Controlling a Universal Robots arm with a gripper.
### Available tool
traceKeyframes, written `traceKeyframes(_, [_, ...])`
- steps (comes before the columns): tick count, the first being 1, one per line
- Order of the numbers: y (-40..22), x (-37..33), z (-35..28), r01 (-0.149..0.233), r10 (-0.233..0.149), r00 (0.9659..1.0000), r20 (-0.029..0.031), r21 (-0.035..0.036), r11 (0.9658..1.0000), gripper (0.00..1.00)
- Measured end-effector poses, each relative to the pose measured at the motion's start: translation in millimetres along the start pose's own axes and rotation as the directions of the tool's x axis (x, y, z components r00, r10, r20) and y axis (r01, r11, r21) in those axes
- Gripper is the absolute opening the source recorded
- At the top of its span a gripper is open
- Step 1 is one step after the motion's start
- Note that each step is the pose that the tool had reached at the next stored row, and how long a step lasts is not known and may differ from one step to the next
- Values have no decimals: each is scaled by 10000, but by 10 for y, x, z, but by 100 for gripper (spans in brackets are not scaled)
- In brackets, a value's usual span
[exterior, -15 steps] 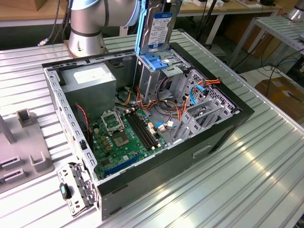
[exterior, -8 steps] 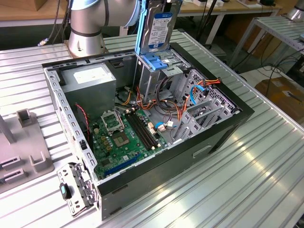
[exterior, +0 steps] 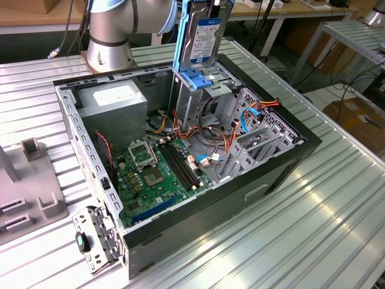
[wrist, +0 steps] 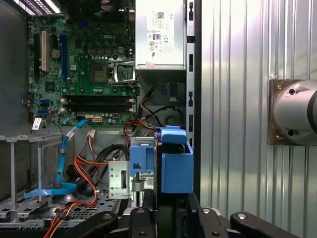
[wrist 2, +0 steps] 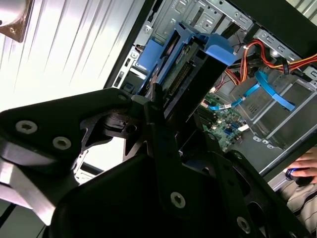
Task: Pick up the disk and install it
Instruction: 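Pick up the disk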
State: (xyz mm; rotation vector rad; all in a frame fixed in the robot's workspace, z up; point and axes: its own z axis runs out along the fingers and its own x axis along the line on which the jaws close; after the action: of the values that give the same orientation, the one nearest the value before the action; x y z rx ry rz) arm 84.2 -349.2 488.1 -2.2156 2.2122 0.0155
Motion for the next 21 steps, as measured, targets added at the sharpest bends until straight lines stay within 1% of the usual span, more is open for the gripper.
traceKeyframes(3, [0, 60, -1, 0, 0, 10000, 0, 0, 10000, 35])
traceKeyframes(8, [0, 117, -2, 0, 0, 10000, 0, 0, 10000, 35])
traceKeyframes(14, [0, 125, -2, 0, 0, 10000, 0, 0, 10000, 35])
traceKeyframes(16, [0, 138, -2, 0, 0, 10000, -1, 0, 10000, 35])
traceKeyframes(21, [0, 208, -3, 0, 0, 10000, 0, 0, 10000, 35])
